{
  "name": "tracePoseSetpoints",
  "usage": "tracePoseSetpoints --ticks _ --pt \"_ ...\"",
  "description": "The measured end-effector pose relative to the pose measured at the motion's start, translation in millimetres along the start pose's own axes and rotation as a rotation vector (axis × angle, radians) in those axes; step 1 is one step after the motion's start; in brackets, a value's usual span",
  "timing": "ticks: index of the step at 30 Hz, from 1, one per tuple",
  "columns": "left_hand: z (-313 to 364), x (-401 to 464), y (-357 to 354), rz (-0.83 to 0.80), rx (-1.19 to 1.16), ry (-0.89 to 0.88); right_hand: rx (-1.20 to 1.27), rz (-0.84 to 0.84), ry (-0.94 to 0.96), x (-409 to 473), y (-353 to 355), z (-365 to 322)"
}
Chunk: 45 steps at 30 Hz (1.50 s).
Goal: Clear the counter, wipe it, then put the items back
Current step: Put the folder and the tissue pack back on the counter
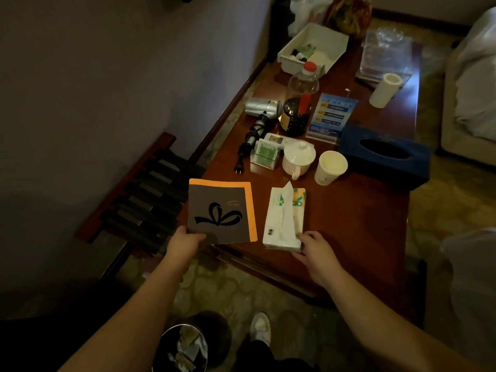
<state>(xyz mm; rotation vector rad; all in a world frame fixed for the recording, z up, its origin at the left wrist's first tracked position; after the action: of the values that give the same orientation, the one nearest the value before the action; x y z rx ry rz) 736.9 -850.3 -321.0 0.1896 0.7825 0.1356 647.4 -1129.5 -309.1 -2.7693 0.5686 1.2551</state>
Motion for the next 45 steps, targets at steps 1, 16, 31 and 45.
tracePoseSetpoints --ticks 1,16,31,45 --pt "-3 -6 2 -0.021 -0.094 0.02 0.051 -0.016 0.0 0 0 -1" --pt "-38 -61 39 -0.093 -0.356 0.077 -0.069 -0.002 0.006 5 -4 -10" --pt "-97 -186 176 0.026 -0.571 -0.023 -0.027 -0.348 0.065 -92 -62 8" --pt "-239 -395 324 0.367 -0.784 -0.205 -0.292 -0.776 0.196 -271 -201 87"
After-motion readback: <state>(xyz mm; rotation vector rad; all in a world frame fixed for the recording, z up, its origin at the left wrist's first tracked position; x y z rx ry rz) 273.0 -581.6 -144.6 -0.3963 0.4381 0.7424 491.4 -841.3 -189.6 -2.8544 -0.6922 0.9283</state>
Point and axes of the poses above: each hand's wrist, its own x-axis towards the middle knuckle, its own y-axis out of the back of the hand, z = x × y, the point moved 1 cm from there along x, towards the middle knuckle, and after that the axes turned 12 degrees about -x, right-handed, at the moved point
